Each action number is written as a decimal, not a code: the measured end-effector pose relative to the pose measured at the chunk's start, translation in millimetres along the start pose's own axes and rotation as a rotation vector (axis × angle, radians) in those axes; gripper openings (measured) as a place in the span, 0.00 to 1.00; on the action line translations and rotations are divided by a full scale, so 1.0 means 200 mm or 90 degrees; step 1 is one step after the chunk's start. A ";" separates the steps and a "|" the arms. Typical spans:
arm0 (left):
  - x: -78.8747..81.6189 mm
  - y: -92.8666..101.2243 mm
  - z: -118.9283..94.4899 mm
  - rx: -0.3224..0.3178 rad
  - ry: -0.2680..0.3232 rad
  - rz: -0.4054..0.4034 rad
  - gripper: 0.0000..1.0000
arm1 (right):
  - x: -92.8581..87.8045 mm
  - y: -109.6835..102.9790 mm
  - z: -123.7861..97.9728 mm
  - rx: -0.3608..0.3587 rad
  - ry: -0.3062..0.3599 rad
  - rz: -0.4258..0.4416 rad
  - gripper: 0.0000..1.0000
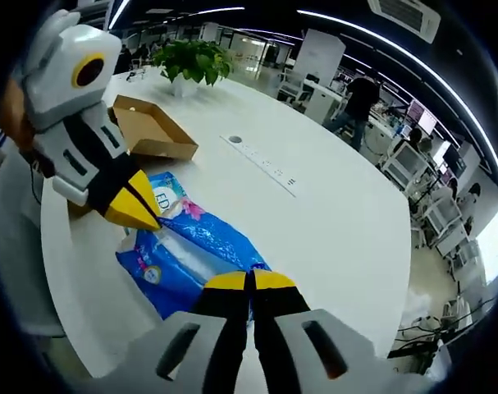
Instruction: Operate the shoe box by opening the lid, removing the specified soft item, and placing it in the target area until the item is outside and the box remains undamaged.
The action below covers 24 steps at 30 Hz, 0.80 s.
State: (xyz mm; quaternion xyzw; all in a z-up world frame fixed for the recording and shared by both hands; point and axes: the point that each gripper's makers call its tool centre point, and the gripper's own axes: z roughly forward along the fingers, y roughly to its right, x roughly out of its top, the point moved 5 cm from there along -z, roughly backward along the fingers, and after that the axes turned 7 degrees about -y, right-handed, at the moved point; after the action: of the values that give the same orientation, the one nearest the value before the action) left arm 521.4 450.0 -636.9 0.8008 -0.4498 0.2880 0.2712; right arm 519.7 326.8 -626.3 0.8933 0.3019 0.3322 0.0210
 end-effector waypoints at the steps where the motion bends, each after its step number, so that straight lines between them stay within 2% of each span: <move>1: 0.00 0.00 0.01 -0.002 -0.002 0.001 0.00 | -0.01 0.01 0.01 0.000 -0.001 0.001 0.00; 16: 0.04 0.02 0.22 -0.036 -0.034 0.008 0.00 | -0.12 0.14 0.10 -0.015 -0.024 0.019 0.00; 24: -0.02 0.00 0.34 -0.052 -0.065 -0.002 0.00 | -0.20 0.13 0.18 -0.007 -0.047 0.030 0.00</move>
State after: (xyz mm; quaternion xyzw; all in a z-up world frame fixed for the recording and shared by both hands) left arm 533.5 405.1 -686.4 0.8034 -0.4731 0.2281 0.2806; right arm 531.0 287.9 -671.3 0.9117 0.2780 0.3010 0.0293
